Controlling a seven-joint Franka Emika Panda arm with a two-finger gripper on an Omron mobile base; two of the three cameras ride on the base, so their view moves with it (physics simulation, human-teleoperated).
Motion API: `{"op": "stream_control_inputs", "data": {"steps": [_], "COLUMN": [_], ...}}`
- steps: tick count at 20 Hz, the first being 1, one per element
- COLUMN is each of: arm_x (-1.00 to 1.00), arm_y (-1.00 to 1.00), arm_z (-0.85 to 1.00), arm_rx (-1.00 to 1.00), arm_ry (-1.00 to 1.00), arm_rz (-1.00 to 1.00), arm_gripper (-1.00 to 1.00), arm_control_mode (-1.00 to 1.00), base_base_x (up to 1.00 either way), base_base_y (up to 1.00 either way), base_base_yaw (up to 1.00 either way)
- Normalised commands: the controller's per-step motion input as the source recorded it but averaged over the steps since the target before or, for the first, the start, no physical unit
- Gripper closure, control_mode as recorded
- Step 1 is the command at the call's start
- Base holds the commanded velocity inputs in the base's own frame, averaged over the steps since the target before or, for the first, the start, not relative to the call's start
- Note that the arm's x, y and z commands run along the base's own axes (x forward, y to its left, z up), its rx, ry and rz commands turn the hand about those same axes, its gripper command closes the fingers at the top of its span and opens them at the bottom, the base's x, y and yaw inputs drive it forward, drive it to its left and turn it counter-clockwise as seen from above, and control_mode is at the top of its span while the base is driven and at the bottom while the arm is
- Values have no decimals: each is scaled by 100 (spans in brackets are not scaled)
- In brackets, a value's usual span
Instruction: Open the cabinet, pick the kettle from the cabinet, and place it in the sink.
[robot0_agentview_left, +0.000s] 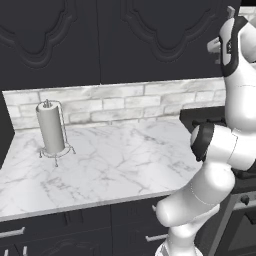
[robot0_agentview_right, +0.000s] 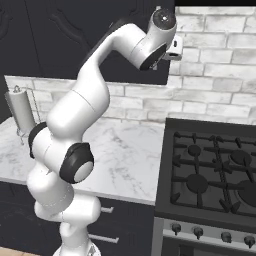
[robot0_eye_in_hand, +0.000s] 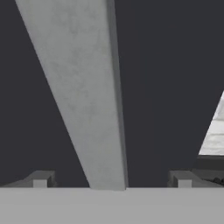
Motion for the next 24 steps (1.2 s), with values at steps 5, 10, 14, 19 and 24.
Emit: {"op": "stream_control_inputs", "data": {"steps": [5,10,14,19,24], "arm_x": [35,37,37,22,-10], "arm_y": [6,17,21,26,22], "arm_z": [-10,-8,-6,-6,-1], "arm_rx": [1,1,1,1,0], "arm_ry": [-4,-4,-3,-1,2], "arm_rz": [2,0,0,1,5], "arm_gripper": [100,100,100,100,100], "arm_control_mode": [-100,-100,-100,-100,-100], "base_base_x": [0,0,0,0,0], "base_base_y": [0,0,0,0,0], "base_base_yaw": [0,0,0,0,0]}}
